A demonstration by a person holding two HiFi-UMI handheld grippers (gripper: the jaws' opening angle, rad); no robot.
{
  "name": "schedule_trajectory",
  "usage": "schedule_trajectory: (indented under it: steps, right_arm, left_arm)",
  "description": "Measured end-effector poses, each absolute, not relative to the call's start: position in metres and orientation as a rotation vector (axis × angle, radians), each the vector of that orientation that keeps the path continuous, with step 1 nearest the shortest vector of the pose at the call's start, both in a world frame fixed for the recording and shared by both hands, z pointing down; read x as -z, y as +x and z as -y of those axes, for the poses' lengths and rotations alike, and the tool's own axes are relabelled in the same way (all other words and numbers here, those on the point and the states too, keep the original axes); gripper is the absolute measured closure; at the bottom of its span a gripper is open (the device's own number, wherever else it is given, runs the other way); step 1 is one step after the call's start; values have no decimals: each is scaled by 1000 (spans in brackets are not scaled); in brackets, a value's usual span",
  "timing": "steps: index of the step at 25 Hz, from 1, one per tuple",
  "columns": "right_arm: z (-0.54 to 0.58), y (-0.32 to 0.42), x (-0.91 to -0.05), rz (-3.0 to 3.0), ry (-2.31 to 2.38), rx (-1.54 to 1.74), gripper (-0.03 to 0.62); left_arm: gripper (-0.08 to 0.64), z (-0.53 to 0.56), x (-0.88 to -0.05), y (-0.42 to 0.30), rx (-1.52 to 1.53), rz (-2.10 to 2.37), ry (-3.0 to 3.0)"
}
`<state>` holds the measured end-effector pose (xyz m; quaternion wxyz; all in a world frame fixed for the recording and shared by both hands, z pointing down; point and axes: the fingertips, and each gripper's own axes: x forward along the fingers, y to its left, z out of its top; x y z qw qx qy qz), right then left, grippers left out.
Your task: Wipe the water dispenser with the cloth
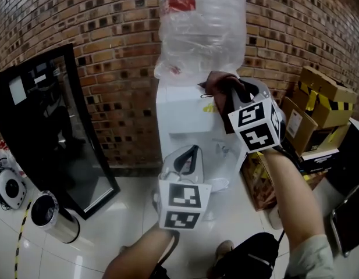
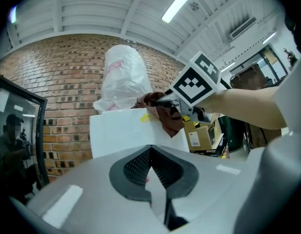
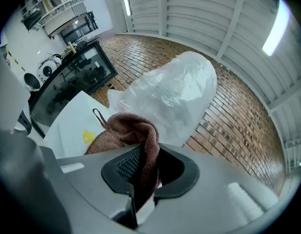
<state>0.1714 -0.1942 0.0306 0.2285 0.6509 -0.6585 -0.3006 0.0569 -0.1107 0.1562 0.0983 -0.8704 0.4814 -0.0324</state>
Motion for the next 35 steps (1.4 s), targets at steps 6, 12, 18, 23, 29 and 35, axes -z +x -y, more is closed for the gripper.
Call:
schedule_trajectory:
  steps: [6,12,18,23,29,35]
  right_arm:
    - [191,222,-34,1799,1858,774,522]
    - [190,252,-40,1809,1920,726,523]
    - [188,274,-45,1792,1998,707,525]
    - [188,283,-48,1769,2064,696,525]
    - [175,286,-46,1799,2143,702,522]
    - [139,239,-37,1919,2155,854,520]
  left_arm:
    - [560,106,-167,94,128,-1401,-2604]
    - [560,106,-179,107,157,-1420,-2620]
    - [560,107,-204,110,158,-1407,-2646]
    - [560,115,-242,79,153,-1481,-2640]
    - [560,123,-225,43,61,-1575,-2571]
    - [560,128,-210,-4,2,-1704,-2444]
